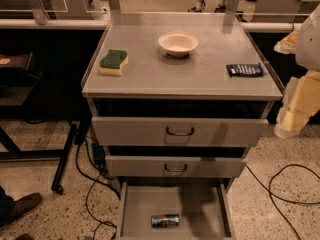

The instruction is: Pick redbull can from bottom drawer and place on counter

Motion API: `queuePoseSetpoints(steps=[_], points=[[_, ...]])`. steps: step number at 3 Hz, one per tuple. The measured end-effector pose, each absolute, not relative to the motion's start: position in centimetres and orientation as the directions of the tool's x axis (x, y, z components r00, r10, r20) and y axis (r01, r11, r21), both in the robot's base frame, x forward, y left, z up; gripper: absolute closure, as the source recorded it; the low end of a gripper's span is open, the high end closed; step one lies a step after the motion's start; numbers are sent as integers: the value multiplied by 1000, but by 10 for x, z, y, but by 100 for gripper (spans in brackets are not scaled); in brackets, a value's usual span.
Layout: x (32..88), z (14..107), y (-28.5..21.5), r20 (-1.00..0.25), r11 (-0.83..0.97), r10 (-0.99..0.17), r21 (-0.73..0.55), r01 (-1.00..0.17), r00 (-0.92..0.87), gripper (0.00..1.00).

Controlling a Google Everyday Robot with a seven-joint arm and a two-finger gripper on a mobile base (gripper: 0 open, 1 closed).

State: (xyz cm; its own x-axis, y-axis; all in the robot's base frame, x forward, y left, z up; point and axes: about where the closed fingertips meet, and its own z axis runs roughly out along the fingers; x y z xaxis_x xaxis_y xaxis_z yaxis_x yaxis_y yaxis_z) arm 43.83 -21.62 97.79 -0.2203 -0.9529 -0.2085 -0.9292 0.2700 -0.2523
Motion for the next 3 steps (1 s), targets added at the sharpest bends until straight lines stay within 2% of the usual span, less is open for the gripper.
queuePoseSetpoints(steps=[2,3], points=[[430,963,-212,-207,263,-954,-237,-935,-215,0],[409,918,-188,-229,237,-955,-208,-949,-189,0]])
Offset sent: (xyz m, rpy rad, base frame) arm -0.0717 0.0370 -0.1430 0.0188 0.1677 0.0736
